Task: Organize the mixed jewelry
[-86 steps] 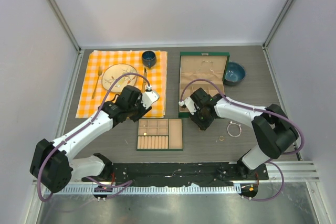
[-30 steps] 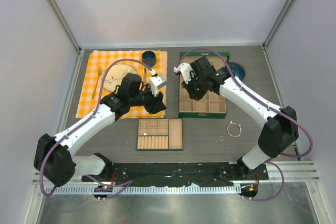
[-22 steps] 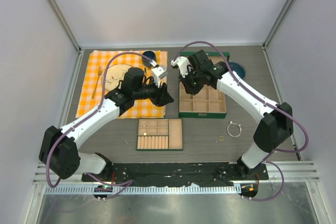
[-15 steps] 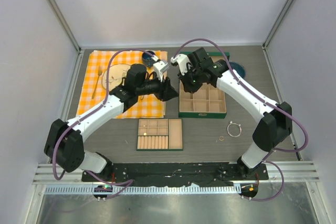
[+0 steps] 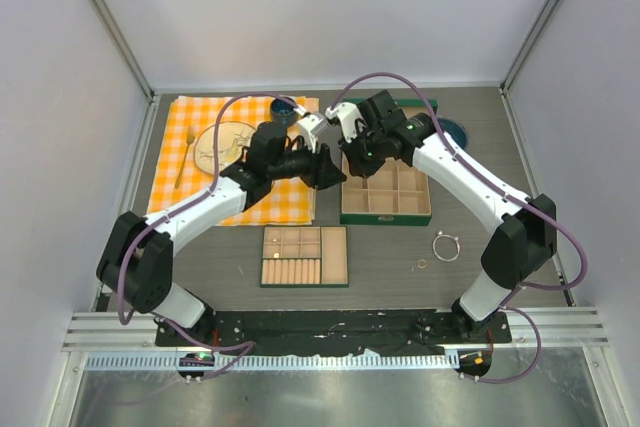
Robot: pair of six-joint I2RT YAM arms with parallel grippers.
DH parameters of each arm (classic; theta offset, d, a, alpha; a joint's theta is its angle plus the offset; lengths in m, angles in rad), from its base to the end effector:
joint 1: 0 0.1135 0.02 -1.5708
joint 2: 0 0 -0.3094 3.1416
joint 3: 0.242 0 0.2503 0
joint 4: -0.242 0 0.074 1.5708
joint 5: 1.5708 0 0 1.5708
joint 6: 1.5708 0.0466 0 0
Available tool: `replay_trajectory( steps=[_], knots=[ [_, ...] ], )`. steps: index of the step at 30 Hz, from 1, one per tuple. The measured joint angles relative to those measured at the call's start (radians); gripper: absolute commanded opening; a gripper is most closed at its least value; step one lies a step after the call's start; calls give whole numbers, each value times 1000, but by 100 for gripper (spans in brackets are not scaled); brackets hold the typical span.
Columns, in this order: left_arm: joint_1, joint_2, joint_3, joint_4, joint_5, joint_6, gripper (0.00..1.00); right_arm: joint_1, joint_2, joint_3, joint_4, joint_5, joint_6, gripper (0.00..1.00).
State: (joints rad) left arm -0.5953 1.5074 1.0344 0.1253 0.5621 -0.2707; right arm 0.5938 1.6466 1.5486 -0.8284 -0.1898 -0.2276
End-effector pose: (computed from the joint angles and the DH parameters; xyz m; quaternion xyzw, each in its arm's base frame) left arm 0.2764 -0.2172 0.3263 0.2843 0.7506 -0.4376 0.4054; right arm 0.2960 0.2104 0.3622 -0.4045 0.8538 0.1458 0.2936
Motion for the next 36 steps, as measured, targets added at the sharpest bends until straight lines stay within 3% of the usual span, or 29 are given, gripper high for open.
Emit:
replay_trajectory(
  steps=[22, 36],
  knots=[
    [-7, 66, 14, 73, 0, -48, 38, -9, 0, 0, -14, 1, 32, 1],
    [-12, 69, -34, 177, 7, -119, 40, -34, 0, 0, 8, -11, 48, 1]
  ],
)
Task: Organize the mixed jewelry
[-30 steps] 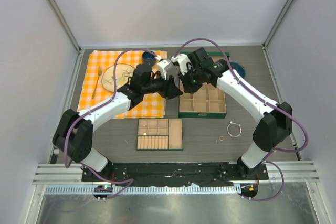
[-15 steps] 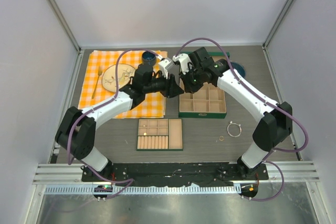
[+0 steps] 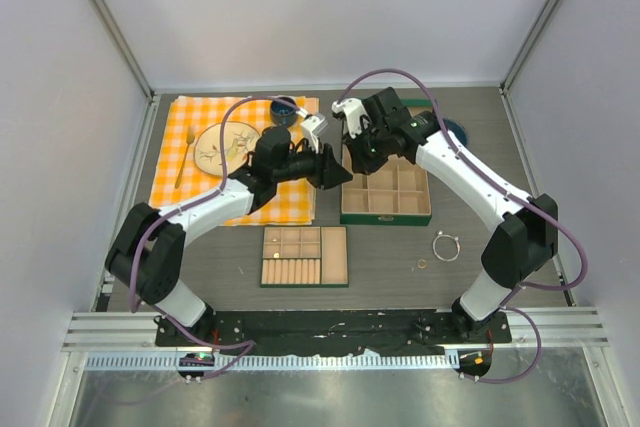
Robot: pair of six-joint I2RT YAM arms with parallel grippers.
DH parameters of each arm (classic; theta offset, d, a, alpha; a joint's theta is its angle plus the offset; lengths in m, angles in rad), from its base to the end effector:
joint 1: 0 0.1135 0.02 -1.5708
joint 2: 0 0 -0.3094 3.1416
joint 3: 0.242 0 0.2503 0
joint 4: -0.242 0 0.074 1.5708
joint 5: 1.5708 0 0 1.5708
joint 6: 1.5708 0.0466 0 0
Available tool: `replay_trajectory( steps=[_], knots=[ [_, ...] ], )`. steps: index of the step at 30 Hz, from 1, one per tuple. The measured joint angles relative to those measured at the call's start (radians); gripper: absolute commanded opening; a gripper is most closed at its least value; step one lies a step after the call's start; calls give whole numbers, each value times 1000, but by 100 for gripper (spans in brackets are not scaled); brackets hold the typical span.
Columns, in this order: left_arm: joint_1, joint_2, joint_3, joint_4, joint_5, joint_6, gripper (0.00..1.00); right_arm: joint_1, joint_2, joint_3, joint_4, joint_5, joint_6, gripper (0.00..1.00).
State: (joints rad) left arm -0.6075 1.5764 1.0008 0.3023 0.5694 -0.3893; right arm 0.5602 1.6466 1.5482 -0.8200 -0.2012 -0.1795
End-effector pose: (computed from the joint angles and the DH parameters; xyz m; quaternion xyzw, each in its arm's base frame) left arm 0.2872 -0.2303 0.3104 0.2520 0.7417 -0.4738 0.4023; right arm 0.3032 0.2012 0.3627 -0.3707 0.8671 0.1537 0.2951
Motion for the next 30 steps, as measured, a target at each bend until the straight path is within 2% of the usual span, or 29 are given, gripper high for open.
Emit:
replay_trajectory(
  steps=[30],
  knots=[
    [0, -13, -39, 91, -40, -22, 40, -14, -1, -11, 12, -27, 22, 1]
  ],
)
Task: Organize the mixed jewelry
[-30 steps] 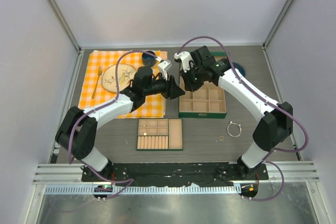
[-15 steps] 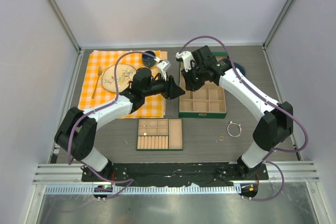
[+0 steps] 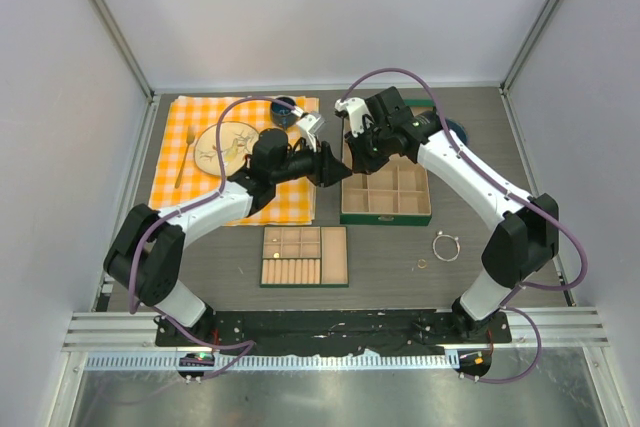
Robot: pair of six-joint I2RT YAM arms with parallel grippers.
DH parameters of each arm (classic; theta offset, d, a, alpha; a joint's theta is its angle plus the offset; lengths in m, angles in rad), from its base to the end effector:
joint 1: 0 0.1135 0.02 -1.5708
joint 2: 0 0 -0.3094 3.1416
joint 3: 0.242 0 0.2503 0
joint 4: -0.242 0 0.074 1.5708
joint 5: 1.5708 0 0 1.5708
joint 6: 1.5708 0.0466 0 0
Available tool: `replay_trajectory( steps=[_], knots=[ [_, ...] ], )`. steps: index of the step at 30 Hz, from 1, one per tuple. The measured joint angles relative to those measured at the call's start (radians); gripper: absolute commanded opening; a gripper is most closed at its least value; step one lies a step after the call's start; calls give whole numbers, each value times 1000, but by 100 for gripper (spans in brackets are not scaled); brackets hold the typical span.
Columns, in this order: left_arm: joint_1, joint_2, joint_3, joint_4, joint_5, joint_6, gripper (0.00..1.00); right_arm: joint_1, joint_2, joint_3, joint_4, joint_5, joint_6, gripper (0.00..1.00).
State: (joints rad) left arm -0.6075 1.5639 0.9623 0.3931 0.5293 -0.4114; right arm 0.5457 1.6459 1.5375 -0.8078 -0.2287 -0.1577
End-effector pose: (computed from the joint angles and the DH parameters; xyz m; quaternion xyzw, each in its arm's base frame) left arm 0.2854 -0.2270 0.3112 0.2373 0.7301 -0.4738 0.4315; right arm 0.3056 0.1979 0.3607 -0.3585 0.8705 0.1676 0.2926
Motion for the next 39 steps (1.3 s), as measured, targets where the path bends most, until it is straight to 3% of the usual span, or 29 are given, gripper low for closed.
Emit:
replay_trajectory(
  steps=[13, 39],
  knots=[
    [0, 18, 0, 2, -6, 0, 39, -3, -3, 0, 0, -10, 3, 1],
    [-4, 47, 0, 22, 3, -18, 21, -8, -3, 0, 0, -25, 4, 1]
  ],
)
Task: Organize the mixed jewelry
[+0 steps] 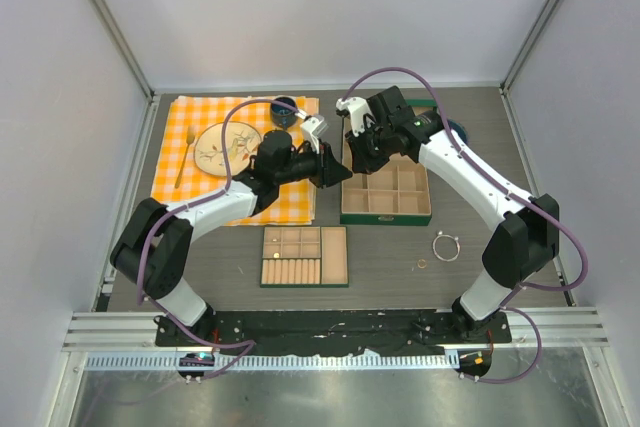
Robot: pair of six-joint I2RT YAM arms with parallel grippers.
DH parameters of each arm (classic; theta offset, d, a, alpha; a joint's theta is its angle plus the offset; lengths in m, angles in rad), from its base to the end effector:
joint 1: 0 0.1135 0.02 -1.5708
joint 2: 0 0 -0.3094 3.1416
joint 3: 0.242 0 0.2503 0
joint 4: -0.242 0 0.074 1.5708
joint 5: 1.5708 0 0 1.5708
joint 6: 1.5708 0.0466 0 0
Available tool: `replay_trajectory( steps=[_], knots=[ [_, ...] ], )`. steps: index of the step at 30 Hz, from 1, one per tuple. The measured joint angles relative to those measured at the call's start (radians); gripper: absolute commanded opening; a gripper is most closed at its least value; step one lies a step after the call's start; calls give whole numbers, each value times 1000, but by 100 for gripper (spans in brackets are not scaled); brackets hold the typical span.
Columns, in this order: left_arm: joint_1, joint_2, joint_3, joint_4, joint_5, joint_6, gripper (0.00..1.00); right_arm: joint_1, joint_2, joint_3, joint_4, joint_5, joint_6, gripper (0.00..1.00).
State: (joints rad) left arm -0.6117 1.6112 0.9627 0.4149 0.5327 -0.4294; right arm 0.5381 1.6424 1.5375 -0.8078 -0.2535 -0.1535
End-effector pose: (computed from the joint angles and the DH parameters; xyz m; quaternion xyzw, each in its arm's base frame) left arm 0.2921 -0.2338 0.2973 0.2314 0.7390 -0.4766 0.4161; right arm 0.3057 0.1960 0.3621 -0.3566 0.8693 0.1787 0.2918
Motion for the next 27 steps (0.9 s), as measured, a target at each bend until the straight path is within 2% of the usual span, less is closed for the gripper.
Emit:
replay_trajectory(
  steps=[6, 8, 10, 13, 20, 23, 27],
  knots=[
    [-2, 0, 0, 0, 8, -9, 9, 0, 0, 0, 0, -4, 0, 1],
    [-3, 1, 0, 0, 10, -10, 2, 0, 0, -1, 0, -5, 0, 1],
    [-2, 2, 0, -1, 10, -12, 0, -1, 0, -6, 4, -5, -1, 1],
    [-3, 6, 0, -2, 10, -13, 0, -2, 0, -15, 10, -7, -1, 8],
    [-3, 8, 0, 2, 10, -13, 0, -6, -32, -31, 14, -8, 0, 37],
    [-3, 8, 0, 4, 10, -13, 0, -16, -68, -31, 13, -18, -2, 43],
    [0, 8, 0, 12, 23, -17, 0, -39, -121, -30, 6, -64, -6, 46]
  ],
)
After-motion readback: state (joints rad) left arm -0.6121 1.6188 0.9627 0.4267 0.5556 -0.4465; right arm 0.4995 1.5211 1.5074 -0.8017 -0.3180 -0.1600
